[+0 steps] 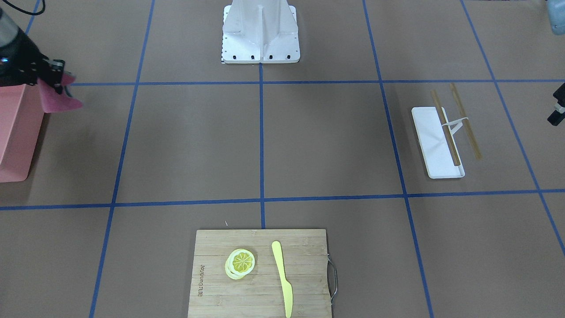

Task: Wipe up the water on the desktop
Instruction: 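Open the right gripper to drop the cloth into the pink bin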

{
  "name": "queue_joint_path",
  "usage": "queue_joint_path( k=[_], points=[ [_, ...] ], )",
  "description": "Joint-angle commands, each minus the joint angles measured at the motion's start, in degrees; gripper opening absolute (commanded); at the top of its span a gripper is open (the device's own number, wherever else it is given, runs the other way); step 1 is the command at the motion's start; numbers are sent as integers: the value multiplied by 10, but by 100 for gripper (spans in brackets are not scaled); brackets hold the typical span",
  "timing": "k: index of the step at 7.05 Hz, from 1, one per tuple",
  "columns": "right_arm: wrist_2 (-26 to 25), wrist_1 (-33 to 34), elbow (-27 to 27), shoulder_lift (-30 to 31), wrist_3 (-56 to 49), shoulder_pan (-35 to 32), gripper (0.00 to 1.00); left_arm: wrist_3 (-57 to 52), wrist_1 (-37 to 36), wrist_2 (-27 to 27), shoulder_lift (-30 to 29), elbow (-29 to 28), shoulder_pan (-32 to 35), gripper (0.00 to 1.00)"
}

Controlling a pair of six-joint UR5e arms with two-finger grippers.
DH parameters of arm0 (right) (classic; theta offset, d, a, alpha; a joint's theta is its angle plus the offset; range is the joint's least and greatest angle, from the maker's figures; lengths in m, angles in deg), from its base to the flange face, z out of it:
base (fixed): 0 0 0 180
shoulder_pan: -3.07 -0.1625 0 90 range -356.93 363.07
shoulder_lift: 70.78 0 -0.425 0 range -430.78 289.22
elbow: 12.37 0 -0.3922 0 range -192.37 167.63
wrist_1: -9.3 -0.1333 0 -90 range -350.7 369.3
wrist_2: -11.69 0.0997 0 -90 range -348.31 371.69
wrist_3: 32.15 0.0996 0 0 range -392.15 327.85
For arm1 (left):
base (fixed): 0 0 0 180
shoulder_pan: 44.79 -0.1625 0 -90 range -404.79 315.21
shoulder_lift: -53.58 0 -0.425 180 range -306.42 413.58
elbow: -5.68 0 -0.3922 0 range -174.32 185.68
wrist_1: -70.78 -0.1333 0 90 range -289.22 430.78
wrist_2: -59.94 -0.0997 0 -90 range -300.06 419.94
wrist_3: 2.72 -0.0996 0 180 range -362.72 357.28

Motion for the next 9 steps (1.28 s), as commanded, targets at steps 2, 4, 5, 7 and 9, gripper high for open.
queue_joint_path(
  k=[2, 4, 5, 7, 9],
  points=[
    [15, 86, 57, 50, -348, -201, 0, 4, -1, 0, 0, -1, -2, 98],
    [39, 101, 136, 46, -445, -253, 99, 6, -1, 0, 0, -4, -3, 98],
    [59, 101, 155, 33, -440, -253, 100, 6, -1, 0, 0, -6, -3, 98],
    [72, 99, 152, 22, -409, -253, 100, 5, -1, -1, 7, -8, -2, 98],
    [72, 99, 150, 16, -411, -253, 100, -90, -1, -7, 54, -14, 1, 98]
  ],
)
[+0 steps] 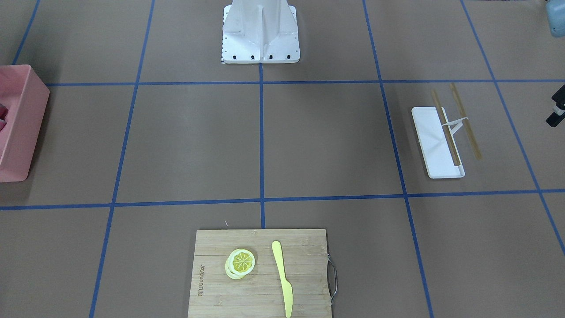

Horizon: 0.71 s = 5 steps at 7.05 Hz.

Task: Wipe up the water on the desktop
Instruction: 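Open the right gripper to drop the cloth into the pink bin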

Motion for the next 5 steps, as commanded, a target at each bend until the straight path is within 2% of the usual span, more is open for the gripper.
queue_joint_path(
  k=[1, 2, 3, 4, 5],
  points=[
    [-1, -2, -2, -7, -1, -2, 100, -115, -2, -14, 35, -24, 20, 98],
    [-2, -3, 4, -14, -2, -2, 100, -205, -3, -15, 36, -68, 46, 98],
    [-3, -4, 4, -14, -5, -2, 100, -266, -60, -9, 35, -91, 62, 98],
    [-2, -3, 0, -11, -6, -5, 100, -279, -168, -8, 27, -79, 63, 98],
    [0, -3, 1, -9, -3, -6, 100, -304, -187, -14, 37, -89, 68, 98]
  ],
)
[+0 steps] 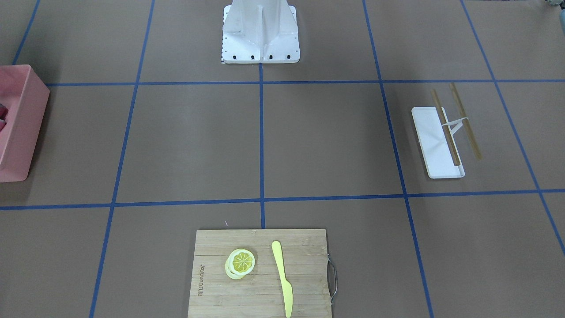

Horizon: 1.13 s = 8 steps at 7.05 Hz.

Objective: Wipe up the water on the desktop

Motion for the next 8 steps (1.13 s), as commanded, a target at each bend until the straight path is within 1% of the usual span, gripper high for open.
queue_joint_path(
  k=[1, 2, 3, 4, 5, 7, 8],
  points=[
    [2, 0, 0, 0, 3, -7, 100, -73, -57, -3, 33, -15, 16, 98],
    [1, -1, 0, -1, 3, -16, 100, -77, -52, -3, 85, 10, 20, 98],
    [-1, 0, -1, -1, -1, -19, 100, -80, -53, -4, 98, 21, 20, 98],
    [-1, -1, 1, -4, 0, -19, 100, -76, -57, -4, 95, 19, 17, 98],
    [0, -1, 0, -5, -2, -19, 100, -77, -52, 2, 92, -2, 16, 98],
    [0, -2, -7, -7, -1, -19, 100, -76, -48, 0, 56, -4, 15, 98],
    [0, -1, -7, -6, -2, -19, 100, -77, -49, -3, 51, -17, 14, 98]
  ],
)
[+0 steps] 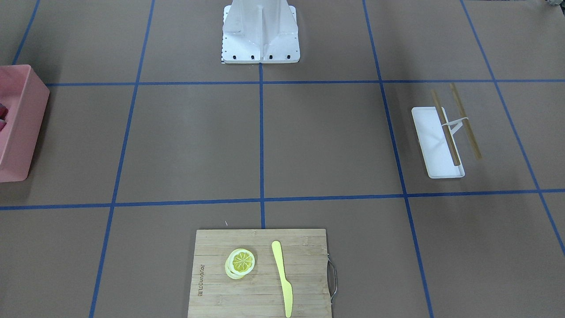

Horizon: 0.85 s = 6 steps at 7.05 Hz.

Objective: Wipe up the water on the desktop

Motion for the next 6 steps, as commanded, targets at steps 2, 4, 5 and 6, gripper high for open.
queue_joint_path(
  k=[2, 4, 5, 6],
  points=[
    [-4, 0, 21, -9, 0, 3, 100, 0, 1, 4, -12, -2, -2, 98],
    [-7, 0, 54, -32, -1, 3, 100, 0, 2, 3, -10, 8, -2, 98],
    [-7, 0, 69, -55, -4, 3, 100, 0, 2, 4, -7, 8, -3, 98],
    [-7, -1, 65, -65, -5, 4, 100, -2, 3, 4, -13, 10, -3, 98]
  ],
)
